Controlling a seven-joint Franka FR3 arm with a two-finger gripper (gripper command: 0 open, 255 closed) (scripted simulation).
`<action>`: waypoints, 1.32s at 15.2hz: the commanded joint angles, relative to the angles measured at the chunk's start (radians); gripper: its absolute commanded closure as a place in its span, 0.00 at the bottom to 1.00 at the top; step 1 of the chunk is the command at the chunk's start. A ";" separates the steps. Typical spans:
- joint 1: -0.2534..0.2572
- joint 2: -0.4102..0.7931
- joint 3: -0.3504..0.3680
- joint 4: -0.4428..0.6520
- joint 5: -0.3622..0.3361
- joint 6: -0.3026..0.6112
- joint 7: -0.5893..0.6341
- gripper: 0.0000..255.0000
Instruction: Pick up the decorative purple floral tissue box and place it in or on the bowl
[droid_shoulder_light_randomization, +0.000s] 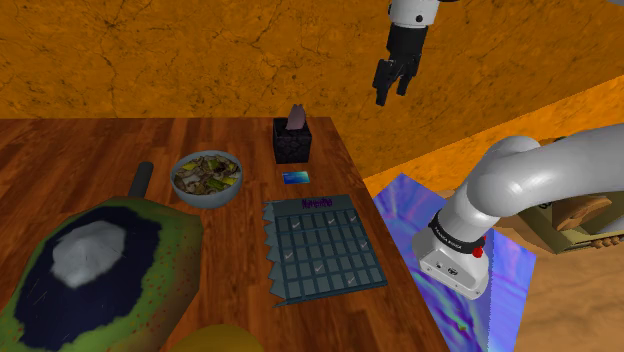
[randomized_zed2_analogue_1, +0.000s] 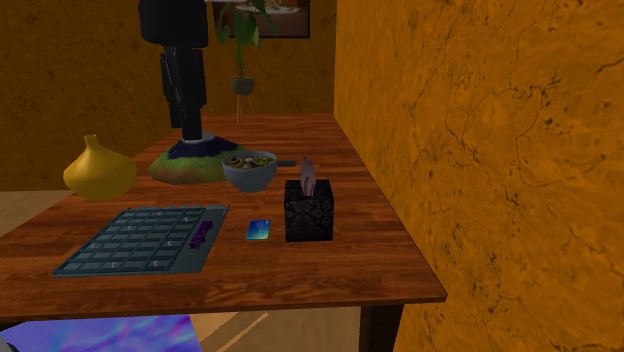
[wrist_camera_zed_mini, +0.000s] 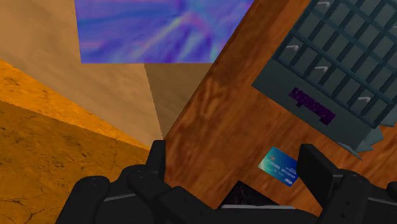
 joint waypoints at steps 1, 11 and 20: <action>0.000 0.000 0.000 0.000 0.000 0.000 0.000 0.00; 0.066 0.367 -0.046 0.119 -0.034 0.283 -0.289 0.00; 0.120 0.694 -0.039 0.323 -0.028 0.436 -0.526 0.00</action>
